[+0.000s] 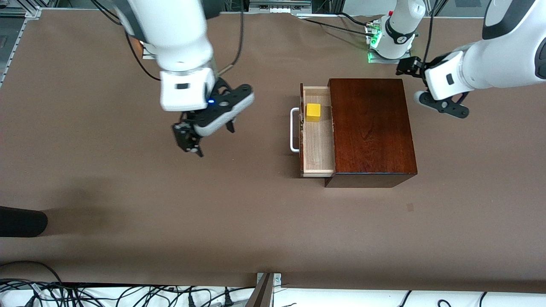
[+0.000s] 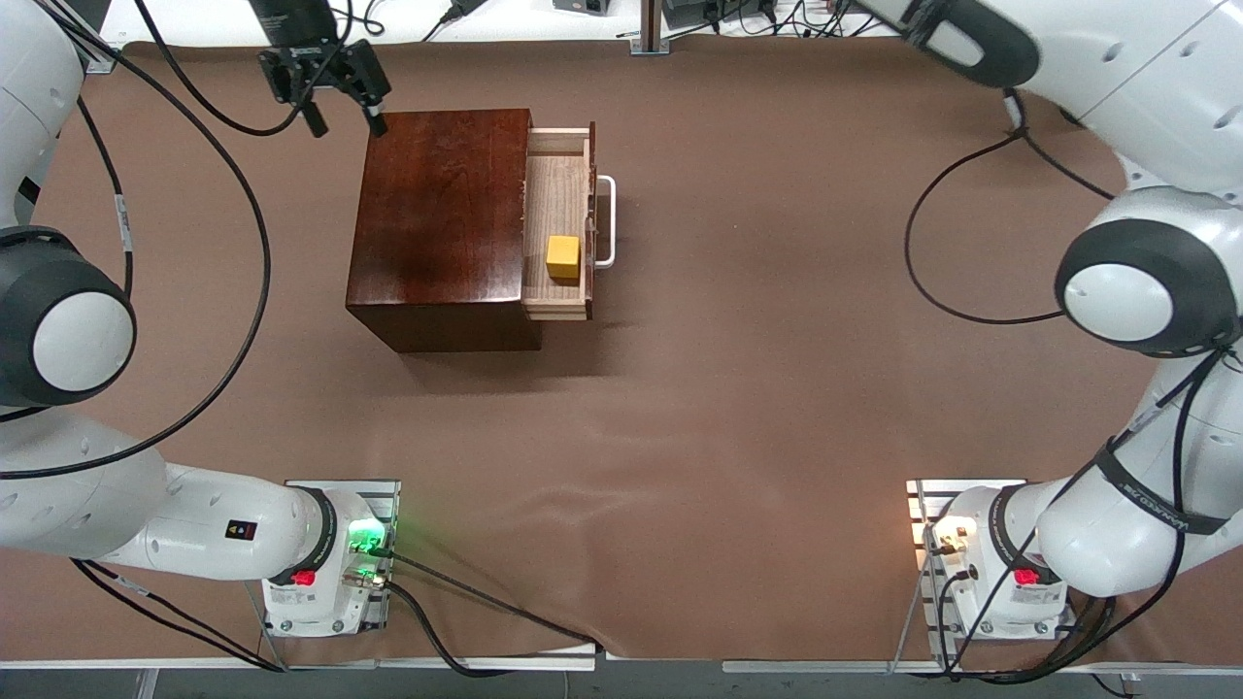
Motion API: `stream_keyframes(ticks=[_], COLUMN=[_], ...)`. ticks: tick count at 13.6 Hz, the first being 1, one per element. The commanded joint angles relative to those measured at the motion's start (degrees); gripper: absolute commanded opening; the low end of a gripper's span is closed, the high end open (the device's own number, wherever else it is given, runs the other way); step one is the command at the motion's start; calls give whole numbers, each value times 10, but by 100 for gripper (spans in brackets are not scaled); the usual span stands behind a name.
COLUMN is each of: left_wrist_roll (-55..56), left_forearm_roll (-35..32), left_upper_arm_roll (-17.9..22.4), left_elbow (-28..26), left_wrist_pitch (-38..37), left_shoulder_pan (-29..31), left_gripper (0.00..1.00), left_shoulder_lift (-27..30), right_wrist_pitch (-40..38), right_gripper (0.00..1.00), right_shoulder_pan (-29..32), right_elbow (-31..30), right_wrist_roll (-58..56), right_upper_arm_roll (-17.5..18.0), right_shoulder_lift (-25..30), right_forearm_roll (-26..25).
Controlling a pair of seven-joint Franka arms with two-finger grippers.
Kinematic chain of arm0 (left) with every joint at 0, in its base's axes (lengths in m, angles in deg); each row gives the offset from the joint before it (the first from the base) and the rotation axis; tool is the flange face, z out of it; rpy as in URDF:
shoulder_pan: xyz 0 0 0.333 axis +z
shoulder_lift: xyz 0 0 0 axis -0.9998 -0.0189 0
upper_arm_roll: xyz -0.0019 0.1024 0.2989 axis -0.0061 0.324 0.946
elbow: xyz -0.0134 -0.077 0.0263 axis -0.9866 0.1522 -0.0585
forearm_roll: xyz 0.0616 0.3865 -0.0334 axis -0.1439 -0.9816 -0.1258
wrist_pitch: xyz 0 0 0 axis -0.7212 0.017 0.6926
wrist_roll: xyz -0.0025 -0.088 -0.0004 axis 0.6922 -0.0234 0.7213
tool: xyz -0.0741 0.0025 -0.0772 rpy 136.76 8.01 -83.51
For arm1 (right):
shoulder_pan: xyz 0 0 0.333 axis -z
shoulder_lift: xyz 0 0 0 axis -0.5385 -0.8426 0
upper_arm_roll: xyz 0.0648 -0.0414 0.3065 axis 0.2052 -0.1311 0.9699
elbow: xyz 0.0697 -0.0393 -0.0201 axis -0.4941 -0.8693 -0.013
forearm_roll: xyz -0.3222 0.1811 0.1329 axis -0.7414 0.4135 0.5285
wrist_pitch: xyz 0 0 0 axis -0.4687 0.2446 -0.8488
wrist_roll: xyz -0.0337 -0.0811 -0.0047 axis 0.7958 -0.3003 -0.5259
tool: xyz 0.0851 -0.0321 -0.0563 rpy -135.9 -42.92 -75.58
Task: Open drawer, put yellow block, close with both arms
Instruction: 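Raise the right gripper away while the left gripper moves to the drawer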
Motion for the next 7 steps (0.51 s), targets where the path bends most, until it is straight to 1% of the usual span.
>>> stream_keyframes(ticks=[1,2,3,4,5,7], left_wrist_roll=[-17,-33,-51,-66,-85,-127], left_forearm_roll=[42,44,44,45,45,46], left_upper_arm_roll=[3,2,1,0,0,0], left_elbow=[53,70,97,127,154,168], left_wrist_pitch=[38,71,97,113,130,172], left_shoulder_pan=[-48,-82,-99,-113,-132,-174], left_gripper=[100,100,100,100,100,100], left_shoulder_lift=[-65,-86,-114,-144,-169,-196], right_wrist_pitch=[-1,4,6,5,5,-2], right_gripper=[100,100,100,100,100,100], right_shoulder_pan=[62,66,67,74,82,91], right_elbow=[-115,-152,-180,-200,-219,-266], right_wrist_roll=[13,13,9,5,5,8], right_upper_arm_roll=[-25,-60,-96,-126,-144,-174], right_shoulder_lift=[104,133,155,170,186,220], right_forearm_roll=[92,132,173,204,212,213])
